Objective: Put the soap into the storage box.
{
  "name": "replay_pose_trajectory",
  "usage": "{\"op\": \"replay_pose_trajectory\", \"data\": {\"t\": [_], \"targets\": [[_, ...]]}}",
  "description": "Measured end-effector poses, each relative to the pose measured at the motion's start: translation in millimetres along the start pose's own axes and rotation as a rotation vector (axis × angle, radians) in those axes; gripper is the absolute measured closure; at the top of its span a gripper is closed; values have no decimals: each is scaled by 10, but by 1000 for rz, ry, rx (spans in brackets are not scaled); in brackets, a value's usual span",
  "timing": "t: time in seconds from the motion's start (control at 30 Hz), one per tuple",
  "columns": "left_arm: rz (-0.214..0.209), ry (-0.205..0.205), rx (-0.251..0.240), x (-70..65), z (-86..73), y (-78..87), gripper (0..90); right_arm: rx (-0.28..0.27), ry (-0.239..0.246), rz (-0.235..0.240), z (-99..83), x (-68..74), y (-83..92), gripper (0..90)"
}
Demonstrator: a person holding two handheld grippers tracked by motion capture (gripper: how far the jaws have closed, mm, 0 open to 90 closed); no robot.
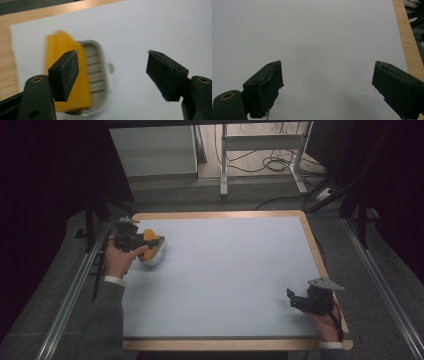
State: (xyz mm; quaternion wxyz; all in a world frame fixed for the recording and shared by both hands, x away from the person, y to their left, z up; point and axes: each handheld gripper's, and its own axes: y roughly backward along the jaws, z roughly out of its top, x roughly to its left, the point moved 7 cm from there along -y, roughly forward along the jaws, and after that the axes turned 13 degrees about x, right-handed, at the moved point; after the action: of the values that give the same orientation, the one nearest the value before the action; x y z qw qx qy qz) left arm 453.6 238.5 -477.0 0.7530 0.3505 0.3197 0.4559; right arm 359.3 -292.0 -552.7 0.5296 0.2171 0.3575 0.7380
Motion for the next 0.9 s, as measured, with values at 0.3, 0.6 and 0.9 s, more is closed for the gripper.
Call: {"op": "replay_pose_trajectory", "data": {"t": [0.3,0.6,0.9], "targets": [[-106,-97,9,-350,-335,-74,236,2,6,3,2,20,-3,95],[-150,-136,37,-537,-685,-196,220,0,6,2,-1,11,2,95],[-147,-132,21,-592,-937,-269,233,1,12,4,1,31,-1,95]]}}
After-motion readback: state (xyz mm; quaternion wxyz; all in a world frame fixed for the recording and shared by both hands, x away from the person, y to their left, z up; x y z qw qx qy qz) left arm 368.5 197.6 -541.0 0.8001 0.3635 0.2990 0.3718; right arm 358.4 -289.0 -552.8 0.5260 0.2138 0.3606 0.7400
